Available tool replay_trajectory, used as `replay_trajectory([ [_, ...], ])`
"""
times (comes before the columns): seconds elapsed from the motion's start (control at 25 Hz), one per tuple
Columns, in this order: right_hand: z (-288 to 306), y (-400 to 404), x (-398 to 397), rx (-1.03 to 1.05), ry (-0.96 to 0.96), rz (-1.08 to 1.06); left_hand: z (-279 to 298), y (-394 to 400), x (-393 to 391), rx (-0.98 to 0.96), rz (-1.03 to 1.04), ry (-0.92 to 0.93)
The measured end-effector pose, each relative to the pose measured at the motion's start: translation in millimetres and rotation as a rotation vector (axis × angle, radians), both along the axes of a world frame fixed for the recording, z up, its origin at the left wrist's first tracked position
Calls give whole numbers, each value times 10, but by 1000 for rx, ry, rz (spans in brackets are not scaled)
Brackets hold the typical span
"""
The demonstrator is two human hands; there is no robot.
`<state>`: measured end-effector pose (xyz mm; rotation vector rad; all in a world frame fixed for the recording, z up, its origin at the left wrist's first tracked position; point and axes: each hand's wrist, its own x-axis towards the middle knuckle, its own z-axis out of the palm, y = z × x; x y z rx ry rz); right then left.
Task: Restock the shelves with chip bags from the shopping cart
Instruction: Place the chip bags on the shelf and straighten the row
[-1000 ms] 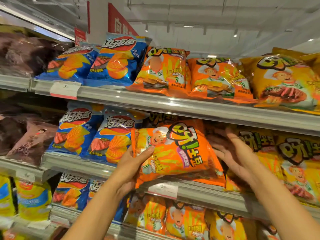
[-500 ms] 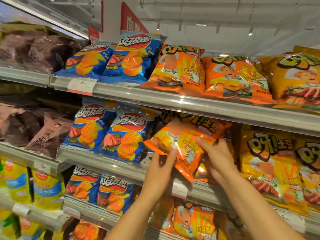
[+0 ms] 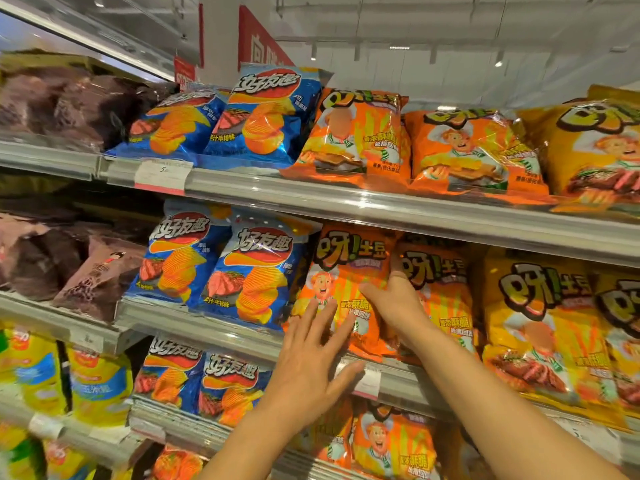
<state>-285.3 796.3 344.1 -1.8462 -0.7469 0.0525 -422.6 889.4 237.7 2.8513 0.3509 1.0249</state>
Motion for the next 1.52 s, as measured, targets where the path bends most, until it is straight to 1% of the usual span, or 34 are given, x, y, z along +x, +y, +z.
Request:
replay_trajectory([
  [0.04, -43, 2, -10, -85, -97, -42, -54, 9, 21, 25, 16, 27],
  [0.08, -91, -13, -39, -129, -190, -55, -96, 24, 34, 53, 32, 33],
  [0.2, -280, -78, -149, -150, -445, -7, -156, 31, 82, 150, 86, 25],
  [0.24, -345, -95, -147, -193, -527, 10, -165, 19, 100, 168, 98, 17],
  [0.28, -385, -106, -136, -251, -573, 24, -162, 4, 115, 175, 109, 12],
  [0.4, -339, -175, -89, -404, -618, 35, -113, -78, 158, 153, 142, 5],
  [0.44, -324, -219, -80, -434, -670, 33, -105, -116, 173, 133, 136, -16],
  [0.52, -343, -364, -93, -405, -808, -26, -107, -186, 201, 108, 82, -69],
  [0.6, -434, -562, -105, -325, -882, -148, -142, -248, 229, 127, 32, -80],
  [0.68, -554, -715, -81, -341, -881, -208, -163, -294, 251, 145, 41, -49],
  [0.8, -731, -779, 4, -465, -852, -174, -153, -354, 271, 141, 98, -5],
  [1.08, -856, -719, 68, -445, -921, -237, -145, -343, 241, 158, 107, 71],
  [1.16, -841, -702, 35, -458, -919, -264, -91, -345, 216, 145, 77, 85],
  [1.24, -819, -713, -11, -474, -931, -283, -30, -304, 150, 87, 2, 56],
  [1.36, -712, -694, -35, -464, -908, -305, 65, -80, -28, -48, -174, -43],
  [1.44, -644, -647, -80, -408, -864, -349, 77, 213, -270, -22, -222, -142],
  [1.52, -602, -484, -217, -323, -846, -406, 85, 641, -564, 38, -199, -210],
])
